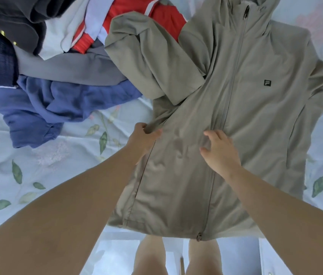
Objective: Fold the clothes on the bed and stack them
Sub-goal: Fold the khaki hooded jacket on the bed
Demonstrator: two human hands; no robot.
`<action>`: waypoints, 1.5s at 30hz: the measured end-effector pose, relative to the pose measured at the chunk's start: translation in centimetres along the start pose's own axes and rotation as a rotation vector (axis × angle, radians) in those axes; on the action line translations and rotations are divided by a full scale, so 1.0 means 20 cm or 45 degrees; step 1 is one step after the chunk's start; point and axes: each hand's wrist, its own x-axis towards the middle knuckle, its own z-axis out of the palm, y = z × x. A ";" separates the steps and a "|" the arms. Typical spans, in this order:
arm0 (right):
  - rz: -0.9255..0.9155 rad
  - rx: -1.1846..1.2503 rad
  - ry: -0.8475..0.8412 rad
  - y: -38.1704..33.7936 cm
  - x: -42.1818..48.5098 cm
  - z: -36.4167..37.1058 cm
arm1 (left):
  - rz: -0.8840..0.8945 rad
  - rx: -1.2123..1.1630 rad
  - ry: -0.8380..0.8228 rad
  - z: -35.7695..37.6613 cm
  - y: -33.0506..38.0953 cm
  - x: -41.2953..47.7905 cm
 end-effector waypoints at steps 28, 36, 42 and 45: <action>0.073 -0.002 -0.599 -0.27 0.75 -0.33 | 0.243 -0.184 0.951 -0.33 0.71 0.34; 0.080 0.024 -0.123 -0.36 0.70 -0.34 | 0.139 -1.127 0.745 -0.58 0.65 0.40; -0.279 0.255 0.040 -0.52 0.71 -0.41 | 0.002 -0.772 0.838 -0.60 0.64 0.43; -0.303 0.574 0.015 -0.63 0.73 -0.42 | -0.005 -0.903 0.927 -0.62 0.67 0.42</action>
